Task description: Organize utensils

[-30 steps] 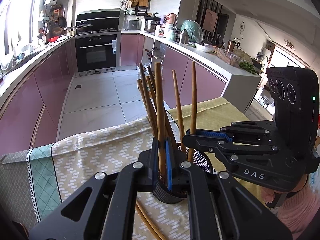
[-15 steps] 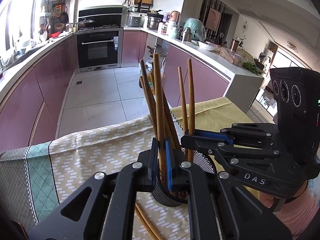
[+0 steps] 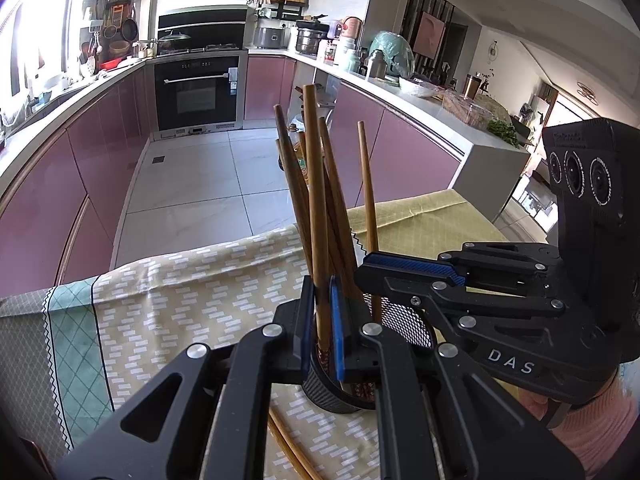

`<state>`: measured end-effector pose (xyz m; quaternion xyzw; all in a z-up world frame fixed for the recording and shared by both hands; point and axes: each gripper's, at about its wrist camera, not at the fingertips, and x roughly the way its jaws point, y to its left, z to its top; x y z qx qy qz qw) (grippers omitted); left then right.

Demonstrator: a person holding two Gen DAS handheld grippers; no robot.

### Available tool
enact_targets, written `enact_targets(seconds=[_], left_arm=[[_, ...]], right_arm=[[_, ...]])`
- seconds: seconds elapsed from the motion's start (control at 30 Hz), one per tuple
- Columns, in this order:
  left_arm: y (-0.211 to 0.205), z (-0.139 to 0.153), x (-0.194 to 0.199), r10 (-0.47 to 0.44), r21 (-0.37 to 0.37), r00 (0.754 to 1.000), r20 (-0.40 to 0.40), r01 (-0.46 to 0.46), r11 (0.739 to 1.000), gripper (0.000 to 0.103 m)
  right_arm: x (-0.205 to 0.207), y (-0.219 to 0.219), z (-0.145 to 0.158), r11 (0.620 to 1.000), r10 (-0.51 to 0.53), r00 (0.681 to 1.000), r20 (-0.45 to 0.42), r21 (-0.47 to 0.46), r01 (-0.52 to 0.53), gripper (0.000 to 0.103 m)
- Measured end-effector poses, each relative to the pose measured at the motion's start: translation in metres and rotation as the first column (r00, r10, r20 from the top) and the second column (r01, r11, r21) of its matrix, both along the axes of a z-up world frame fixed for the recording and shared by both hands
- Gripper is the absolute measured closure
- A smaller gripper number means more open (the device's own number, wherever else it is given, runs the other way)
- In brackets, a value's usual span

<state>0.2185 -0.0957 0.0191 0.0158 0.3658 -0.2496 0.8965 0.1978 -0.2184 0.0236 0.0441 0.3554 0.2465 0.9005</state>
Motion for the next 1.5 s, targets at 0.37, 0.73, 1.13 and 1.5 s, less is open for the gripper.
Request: enact_targets(seconds=[0.37,0.73,1.13,1.5], left_arm=[[0.003,-0.002,0.002,-0.013,-0.018,1.000,-0.011,0.013,1.000,0.095],[0.014,-0.003,0.003,0.031,-0.046,1.000,-0.004,-0.031,0.998,0.077],[0.054,0.002,-0.047,0.091,-0.072,0.990,0.113,-0.083,0.994,0.053],[0.099,-0.055,-0.101,0.209,0.036,0.977,0.052,-0.211,0.977,0.040]], right_arm=[[-0.006,-0.001,-0.002,1.000,0.005,1.000,-0.003,0.009,-0.005,0.096],[-0.024,-0.009,-0.001,0.999,0.014,1.000,0.012,0.036,-0.014,0.088],[-0.085,-0.004,0.002,0.984,0.153,0.987,0.056,0.084,-0.158,0.076],[-0.105,0.033,-0.057,0.978,0.205,0.974,-0.096,0.056,-0.200,0.070]])
